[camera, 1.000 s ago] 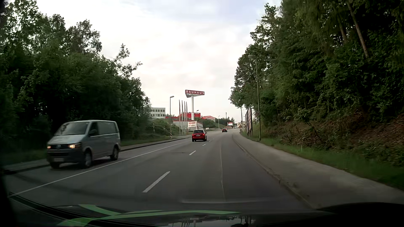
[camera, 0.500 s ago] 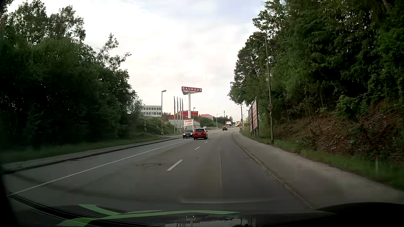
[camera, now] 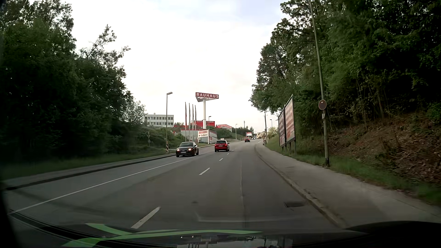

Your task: Follow the waypoints while adhering to traffic rules and regulations

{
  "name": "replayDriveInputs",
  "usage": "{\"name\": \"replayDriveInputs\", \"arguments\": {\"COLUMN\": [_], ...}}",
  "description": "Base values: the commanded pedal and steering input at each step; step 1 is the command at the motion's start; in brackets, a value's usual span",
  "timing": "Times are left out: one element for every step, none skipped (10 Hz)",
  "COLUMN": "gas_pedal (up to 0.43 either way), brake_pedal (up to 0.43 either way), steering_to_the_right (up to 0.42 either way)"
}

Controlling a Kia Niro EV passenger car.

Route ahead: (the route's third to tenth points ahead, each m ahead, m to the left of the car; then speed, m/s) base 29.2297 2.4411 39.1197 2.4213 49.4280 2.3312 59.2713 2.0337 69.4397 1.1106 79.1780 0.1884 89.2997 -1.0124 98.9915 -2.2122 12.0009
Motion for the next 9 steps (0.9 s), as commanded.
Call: {"name": "replayDriveInputs", "arguments": {"gas_pedal": [0.197,0.197,0.197,0.197,0.197,0.197,0.197,0.197,0.197], "brake_pedal": [0.0,0.0,0.0,0.0,0.0,0.0,0.0,0.0,0.0], "steering_to_the_right": [0.0,0.001,0.001,0.003,0.003,0.003,0.003,0.003,0.003]}}
